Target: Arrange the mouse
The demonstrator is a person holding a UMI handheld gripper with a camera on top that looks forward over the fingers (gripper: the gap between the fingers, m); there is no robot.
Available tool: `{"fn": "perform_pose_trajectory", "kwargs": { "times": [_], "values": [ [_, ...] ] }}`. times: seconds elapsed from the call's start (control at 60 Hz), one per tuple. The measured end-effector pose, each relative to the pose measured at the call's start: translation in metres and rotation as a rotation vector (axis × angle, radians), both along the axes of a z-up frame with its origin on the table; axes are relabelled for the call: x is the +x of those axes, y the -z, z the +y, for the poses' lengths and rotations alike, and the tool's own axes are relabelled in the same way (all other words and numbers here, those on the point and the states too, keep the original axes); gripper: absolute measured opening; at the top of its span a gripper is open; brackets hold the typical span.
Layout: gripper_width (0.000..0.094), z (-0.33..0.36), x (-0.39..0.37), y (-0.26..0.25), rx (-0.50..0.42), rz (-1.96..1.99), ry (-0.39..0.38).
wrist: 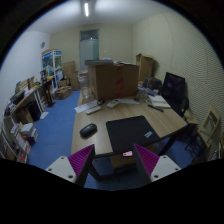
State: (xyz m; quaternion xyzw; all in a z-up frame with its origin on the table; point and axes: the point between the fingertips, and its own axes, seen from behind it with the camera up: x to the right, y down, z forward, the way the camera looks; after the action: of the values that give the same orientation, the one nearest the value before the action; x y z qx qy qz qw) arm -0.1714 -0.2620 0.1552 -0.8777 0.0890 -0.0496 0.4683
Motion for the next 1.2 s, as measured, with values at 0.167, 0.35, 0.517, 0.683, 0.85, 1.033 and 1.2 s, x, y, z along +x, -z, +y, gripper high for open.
{"fn": "perform_pose_trajectory", "kwargs": {
  "times": [0.167,0.35,0.517,0.683,0.85,1.033,1.2],
  "values": [
    [0.0783,0.054,-0.025,0.038,-0.023,-0.006,-0.084],
    [0.0779,0.126,-0.079,0.1,-0.056,0.015,-0.267],
    [0.0765,0.186,-0.097,0.142,-0.095,0.021,-0.369],
    [0.0776,0.219,-0.105,0.169,-0.131,0.073,-0.379],
    [0.076,0.255,-0.109,0.172,-0.106,0.004,-0.39],
    [0.0548,0.285,-0.108,0.171,-0.066,0.002,-0.339],
    [0.0421,0.281,-0.106,0.172,-0.061,0.016,-0.297]
  ]
}}
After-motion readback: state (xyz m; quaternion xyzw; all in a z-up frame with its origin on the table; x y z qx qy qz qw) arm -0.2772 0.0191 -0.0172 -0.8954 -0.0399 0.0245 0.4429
